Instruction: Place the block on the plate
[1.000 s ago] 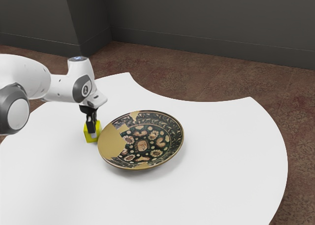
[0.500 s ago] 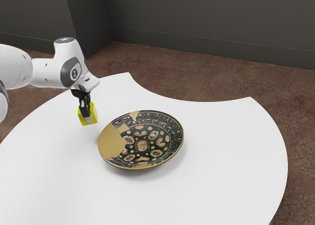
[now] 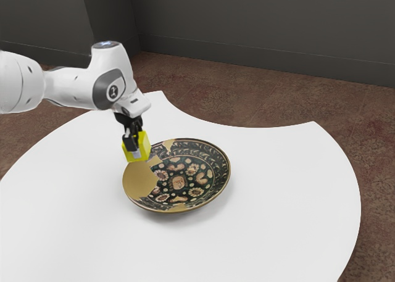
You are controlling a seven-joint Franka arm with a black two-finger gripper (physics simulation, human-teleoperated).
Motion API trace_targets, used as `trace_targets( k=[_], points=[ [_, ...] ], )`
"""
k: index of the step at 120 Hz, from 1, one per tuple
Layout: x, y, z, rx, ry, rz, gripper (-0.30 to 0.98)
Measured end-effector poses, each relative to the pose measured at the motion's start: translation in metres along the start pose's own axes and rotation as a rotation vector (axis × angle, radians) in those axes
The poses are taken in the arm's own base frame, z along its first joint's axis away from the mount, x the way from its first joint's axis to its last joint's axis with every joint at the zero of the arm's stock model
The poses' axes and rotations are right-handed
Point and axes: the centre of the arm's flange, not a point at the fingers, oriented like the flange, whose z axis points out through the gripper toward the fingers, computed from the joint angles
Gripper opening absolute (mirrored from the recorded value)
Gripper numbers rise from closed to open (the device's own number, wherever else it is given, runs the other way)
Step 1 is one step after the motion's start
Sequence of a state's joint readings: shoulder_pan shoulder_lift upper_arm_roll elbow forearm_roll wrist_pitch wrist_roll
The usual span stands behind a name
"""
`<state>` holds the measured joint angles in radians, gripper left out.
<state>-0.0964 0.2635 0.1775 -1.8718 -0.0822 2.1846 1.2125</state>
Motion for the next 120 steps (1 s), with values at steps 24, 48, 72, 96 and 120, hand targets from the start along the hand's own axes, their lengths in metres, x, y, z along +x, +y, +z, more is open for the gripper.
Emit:
trace_targets(
  k=[24, 48, 72, 96, 120],
  points=[
    [0.051, 0.007, 0.044, -0.048, -0.02, 0.075, 0.38],
    [0.088, 0.013, 0.082, -0.081, -0.023, 0.127, 0.38],
    [0.103, 0.016, 0.097, -0.084, -0.016, 0.145, 0.43],
    [0.107, 0.017, 0.085, -0.063, 0.001, 0.15, 0.59],
    [0.112, 0.021, 0.026, -0.01, 0.044, 0.155, 0.65]
  ],
)
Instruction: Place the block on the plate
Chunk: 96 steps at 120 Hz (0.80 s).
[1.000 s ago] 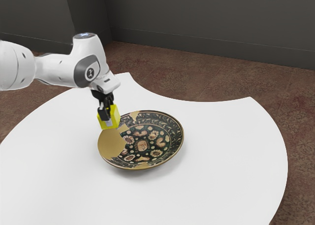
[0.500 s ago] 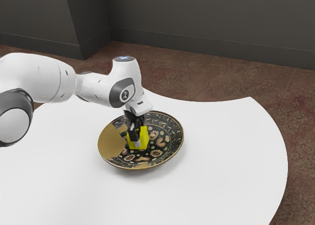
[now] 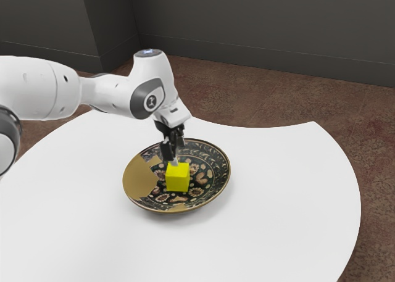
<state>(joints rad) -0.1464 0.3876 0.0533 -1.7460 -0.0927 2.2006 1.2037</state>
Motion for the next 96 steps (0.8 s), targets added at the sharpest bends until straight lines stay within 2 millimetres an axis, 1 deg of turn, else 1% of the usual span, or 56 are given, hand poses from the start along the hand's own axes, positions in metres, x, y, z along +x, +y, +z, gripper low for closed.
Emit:
trace_targets(
  k=[9, 18, 24, 32, 43, 55, 78, 86, 96],
  points=[
    [-0.004, -0.002, -0.019, 0.005, 0.001, -0.027, 0.66],
    [-0.018, -0.013, -0.043, 0.013, -0.005, -0.099, 0.67],
    [-0.029, -0.016, -0.064, 0.017, -0.009, -0.156, 0.67],
    [-0.036, -0.014, -0.094, 0.015, -0.009, -0.227, 0.68],
    [-0.039, -0.006, -0.143, 0.02, 0.0, -0.315, 0.68],
    [-0.042, 0.007, -0.181, 0.014, -0.005, -0.399, 0.68],
    [-0.051, 0.033, -0.235, 0.015, -0.016, -0.533, 0.68],
    [-0.054, 0.038, -0.243, 0.01, -0.02, -0.573, 0.69],
    [-0.055, 0.042, -0.246, 0.001, -0.028, -0.617, 0.69]
  ],
)
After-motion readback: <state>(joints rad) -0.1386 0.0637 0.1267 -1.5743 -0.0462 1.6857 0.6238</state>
